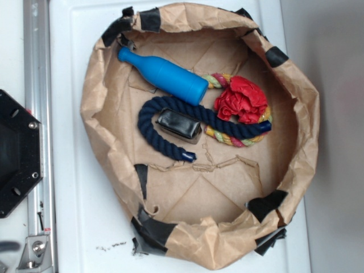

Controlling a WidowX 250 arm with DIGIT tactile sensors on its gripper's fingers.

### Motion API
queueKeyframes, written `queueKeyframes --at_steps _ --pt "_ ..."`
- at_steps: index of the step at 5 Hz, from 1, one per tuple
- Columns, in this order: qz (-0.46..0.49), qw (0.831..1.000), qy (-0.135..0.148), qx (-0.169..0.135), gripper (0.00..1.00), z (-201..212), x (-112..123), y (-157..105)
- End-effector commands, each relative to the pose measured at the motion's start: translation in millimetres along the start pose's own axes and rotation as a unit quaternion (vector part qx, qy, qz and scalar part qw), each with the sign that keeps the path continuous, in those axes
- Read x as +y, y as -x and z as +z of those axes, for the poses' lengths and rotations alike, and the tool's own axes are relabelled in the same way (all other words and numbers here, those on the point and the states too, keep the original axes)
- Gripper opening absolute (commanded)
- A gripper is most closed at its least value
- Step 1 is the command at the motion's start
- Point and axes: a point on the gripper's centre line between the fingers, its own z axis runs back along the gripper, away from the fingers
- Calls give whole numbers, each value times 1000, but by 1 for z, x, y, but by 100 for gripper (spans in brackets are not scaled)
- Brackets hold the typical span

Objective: Grab the blue bottle.

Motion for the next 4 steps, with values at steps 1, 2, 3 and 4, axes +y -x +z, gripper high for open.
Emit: queueKeyframes --at_steps 1,2,3,4 --pt "0 1000 0 0 100 0 0 0" --pt "-38 998 3 -48 100 -40 22 -47" --pt "-129 991 -7 -42 100 -78 29 -81" --pt "-175 984 -22 -18 100 -117 43 -101"
